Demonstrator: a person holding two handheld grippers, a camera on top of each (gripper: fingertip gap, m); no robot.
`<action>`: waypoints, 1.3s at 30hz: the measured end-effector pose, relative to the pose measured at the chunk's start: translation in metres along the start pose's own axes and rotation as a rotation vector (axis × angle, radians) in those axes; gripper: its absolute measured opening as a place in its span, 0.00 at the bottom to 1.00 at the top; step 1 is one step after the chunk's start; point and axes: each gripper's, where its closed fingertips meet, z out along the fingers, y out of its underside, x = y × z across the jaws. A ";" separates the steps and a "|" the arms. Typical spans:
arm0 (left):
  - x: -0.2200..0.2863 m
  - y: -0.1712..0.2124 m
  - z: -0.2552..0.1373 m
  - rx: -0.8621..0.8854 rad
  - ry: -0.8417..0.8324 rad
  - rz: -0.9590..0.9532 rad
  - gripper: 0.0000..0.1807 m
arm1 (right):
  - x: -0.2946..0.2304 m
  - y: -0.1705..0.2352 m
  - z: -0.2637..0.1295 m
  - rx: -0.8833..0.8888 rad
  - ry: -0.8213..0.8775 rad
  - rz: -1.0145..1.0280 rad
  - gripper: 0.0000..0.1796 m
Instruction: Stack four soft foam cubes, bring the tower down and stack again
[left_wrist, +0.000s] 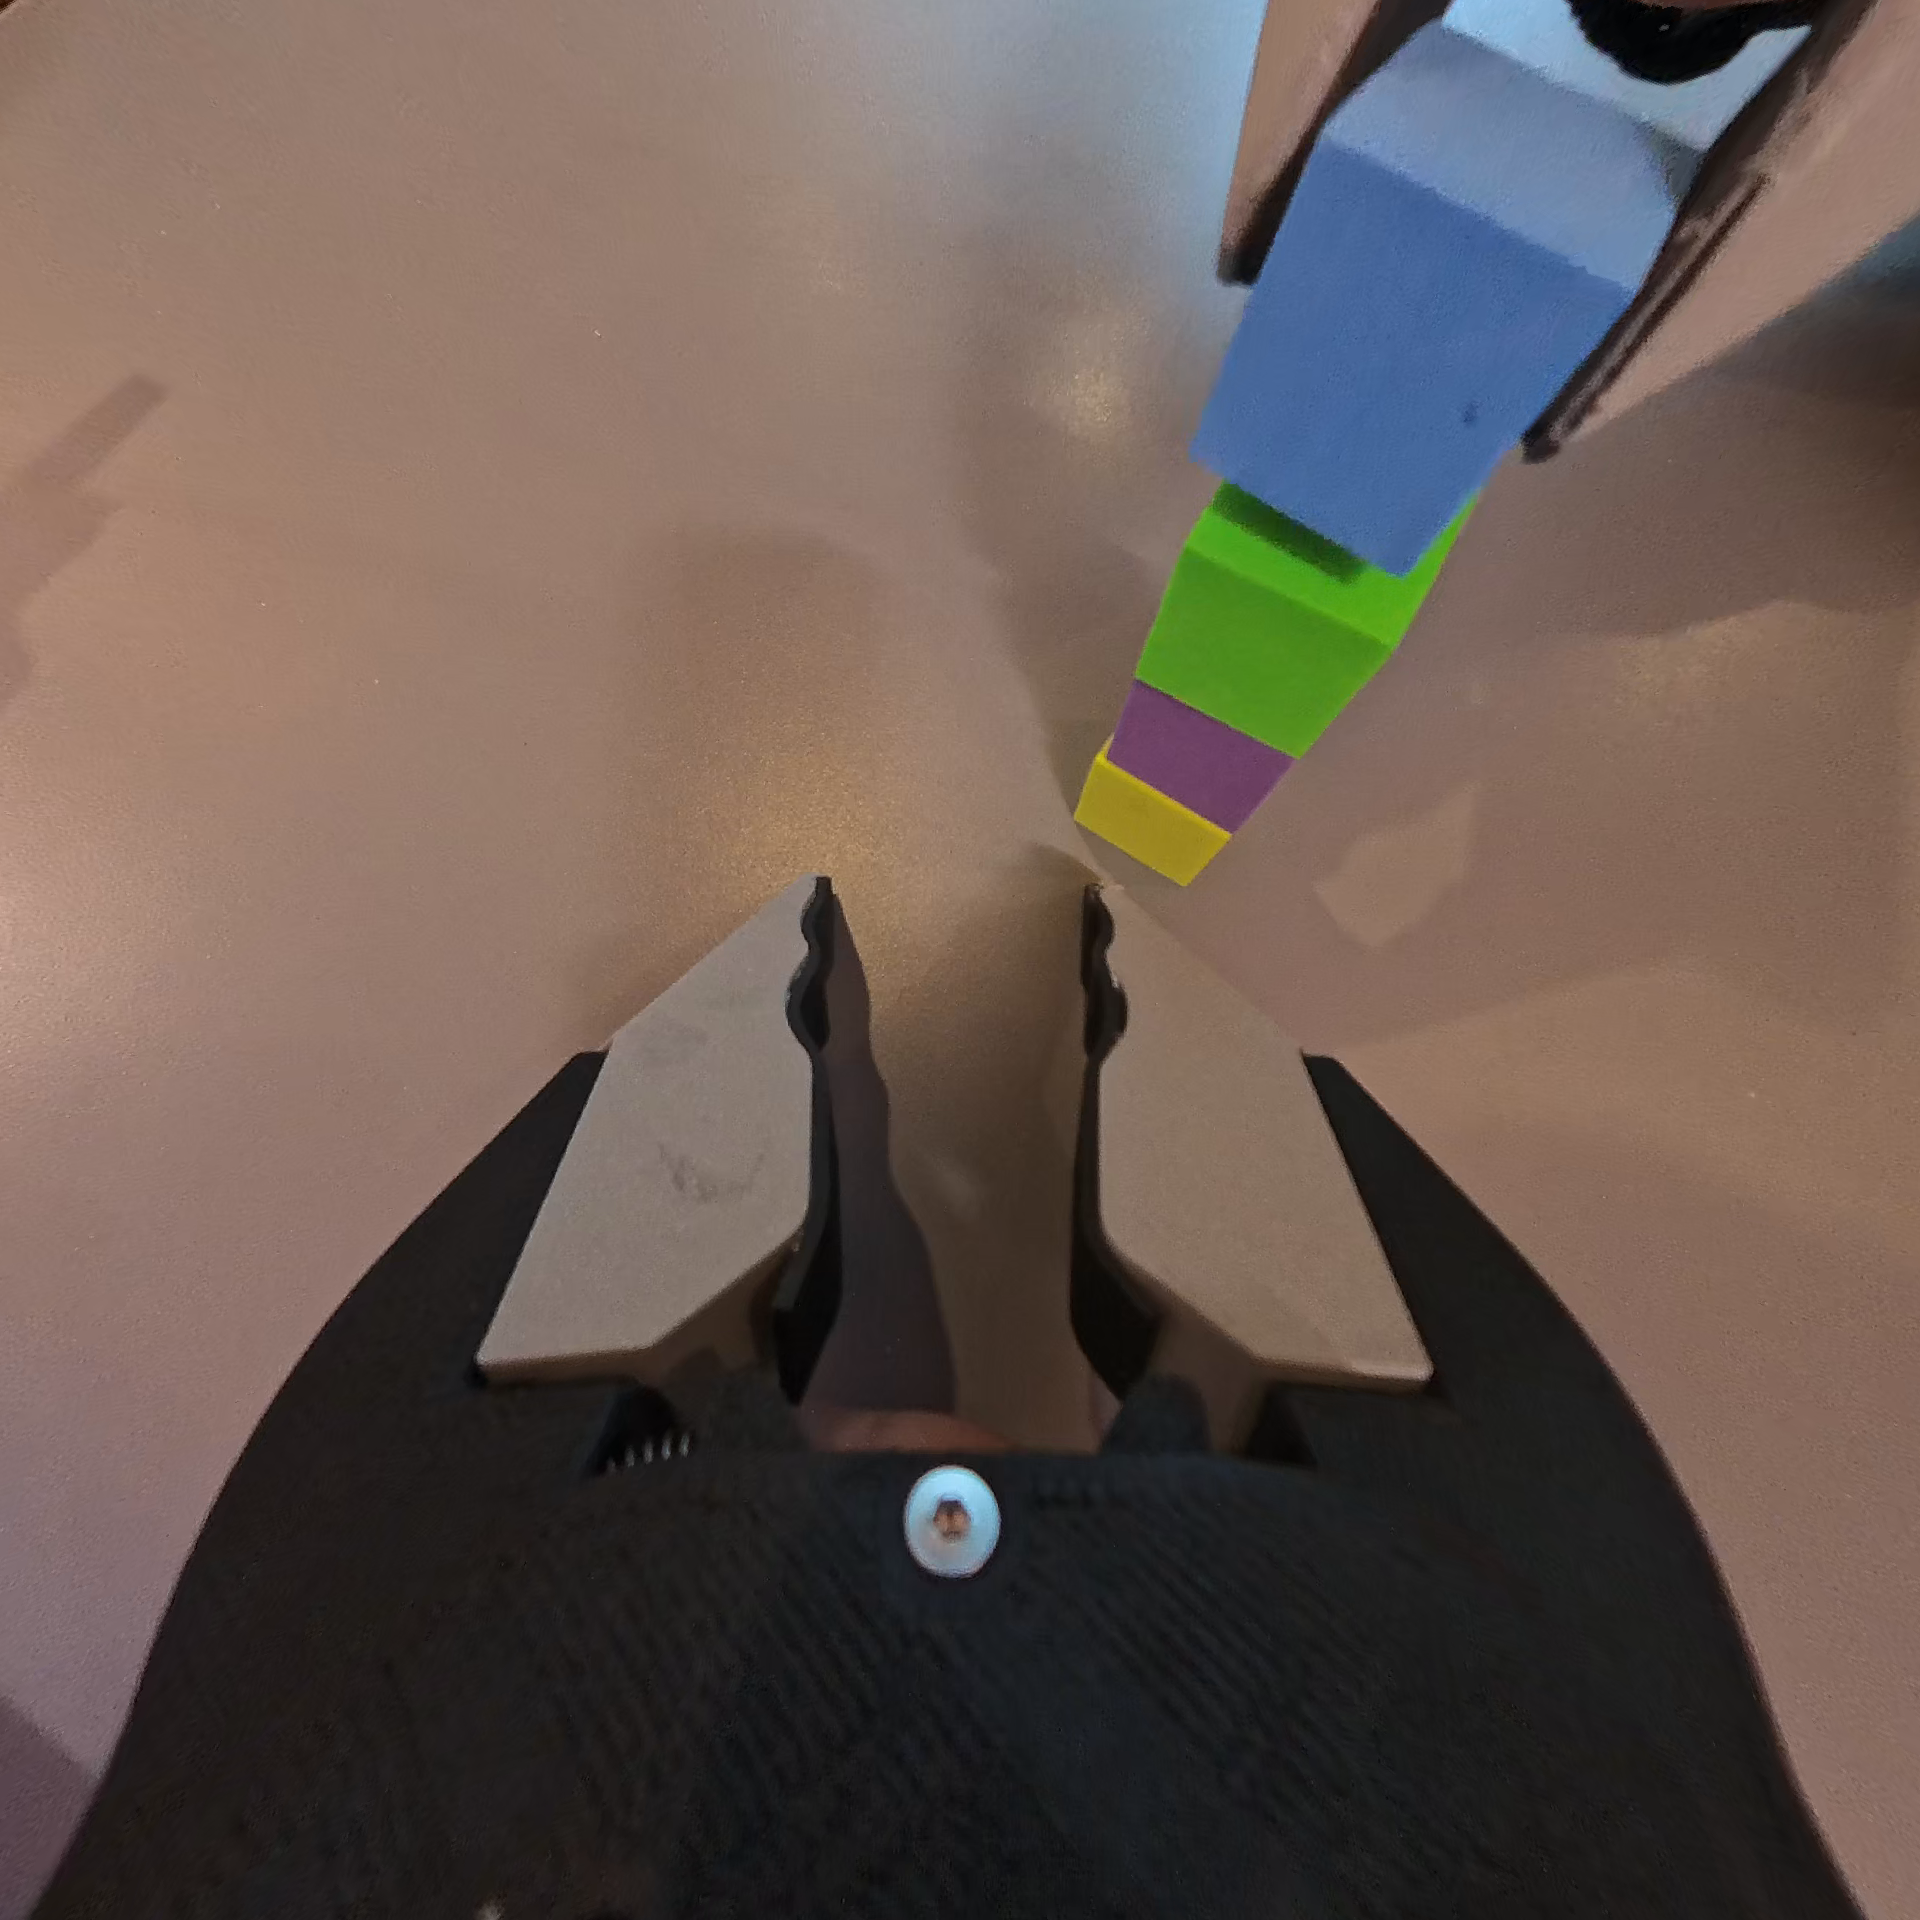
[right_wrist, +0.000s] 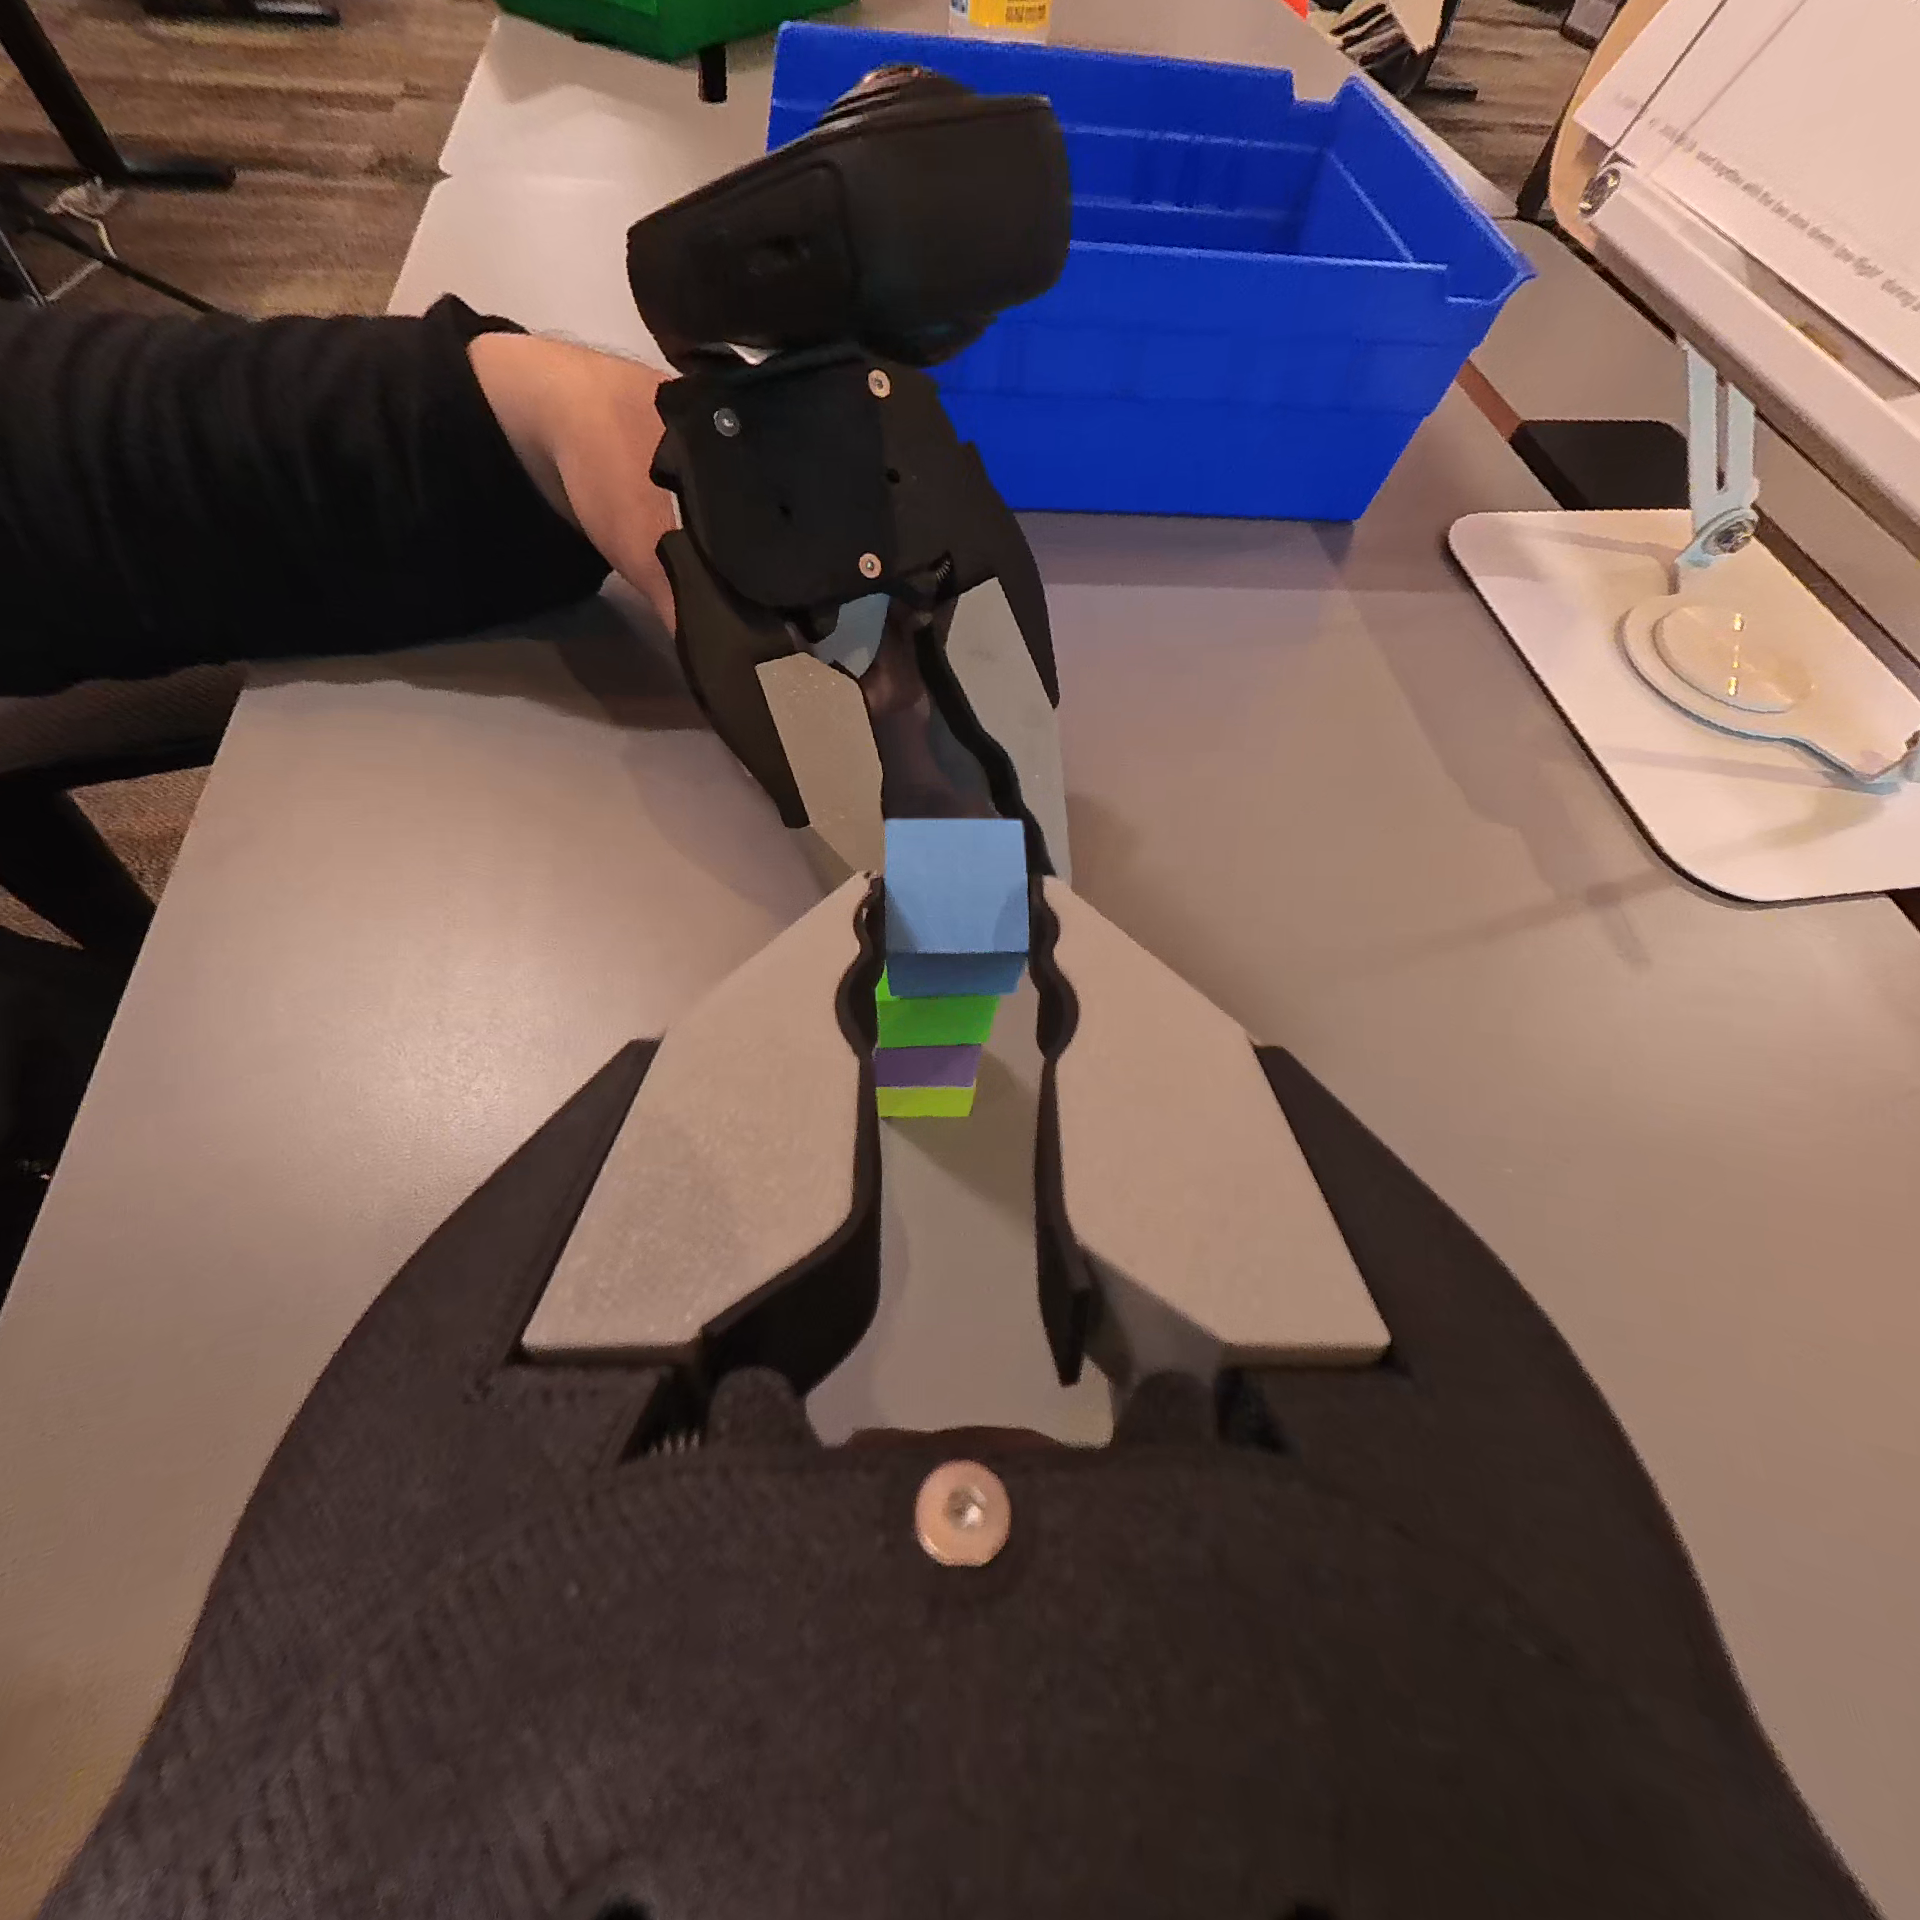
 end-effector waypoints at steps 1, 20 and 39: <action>0.000 0.000 0.000 0.000 0.000 0.000 0.26 | -0.001 0.000 0.001 0.000 -0.002 0.000 0.14; 0.000 0.000 0.000 0.000 -0.001 0.001 0.26 | -0.002 0.000 0.000 -0.015 0.006 -0.012 0.14; 0.000 0.000 0.000 0.000 -0.001 0.002 0.26 | -0.004 0.001 0.002 -0.017 0.002 -0.020 0.14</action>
